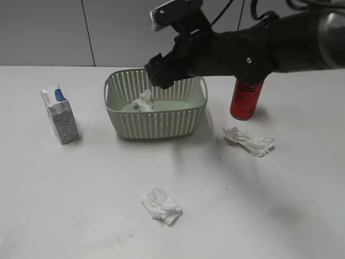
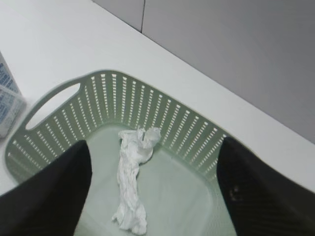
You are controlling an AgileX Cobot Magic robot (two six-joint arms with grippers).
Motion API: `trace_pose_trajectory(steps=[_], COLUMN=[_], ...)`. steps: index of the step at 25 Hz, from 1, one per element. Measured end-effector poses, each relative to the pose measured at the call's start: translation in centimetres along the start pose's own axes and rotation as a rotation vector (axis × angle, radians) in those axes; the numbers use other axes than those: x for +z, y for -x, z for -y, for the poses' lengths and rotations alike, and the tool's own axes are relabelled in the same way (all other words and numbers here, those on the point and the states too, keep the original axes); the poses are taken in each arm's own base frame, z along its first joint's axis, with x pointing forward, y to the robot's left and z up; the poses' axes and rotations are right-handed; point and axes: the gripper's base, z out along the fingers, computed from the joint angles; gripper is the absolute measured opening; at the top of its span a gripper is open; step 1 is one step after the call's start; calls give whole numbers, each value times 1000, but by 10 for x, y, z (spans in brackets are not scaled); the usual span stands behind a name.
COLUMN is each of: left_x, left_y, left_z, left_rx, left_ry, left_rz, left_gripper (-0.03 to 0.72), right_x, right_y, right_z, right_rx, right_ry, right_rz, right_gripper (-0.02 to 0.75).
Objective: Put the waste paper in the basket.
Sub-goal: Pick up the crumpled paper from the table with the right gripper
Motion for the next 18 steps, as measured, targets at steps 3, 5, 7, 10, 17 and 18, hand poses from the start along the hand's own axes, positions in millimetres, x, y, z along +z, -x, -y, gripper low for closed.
trace_pose_trajectory(steps=[3,5,7,10,17,18], left_x=[0,0,0,0,0,0], left_y=[0,0,0,0,0,0], left_z=[0,0,0,0,0,0], left_rx=[1,1,0,0,1,1], left_ry=[0,0,0,0,1,1], left_rz=[0,0,0,0,0,0], left_gripper=[591,591,591,591,591,591], right_x=[-26,-46,-64,-90,-112,-113], right_y=[14,21,25,23,-13,-23], right_z=[2,2,1,0,1,0], right_rx=[59,81,95,131,174,181], right_ry=[2,12,23,34,-26,-32], right_rz=[-71,-140,-215,-366,-724,-759], right_gripper=[583,577,573,573,573,573])
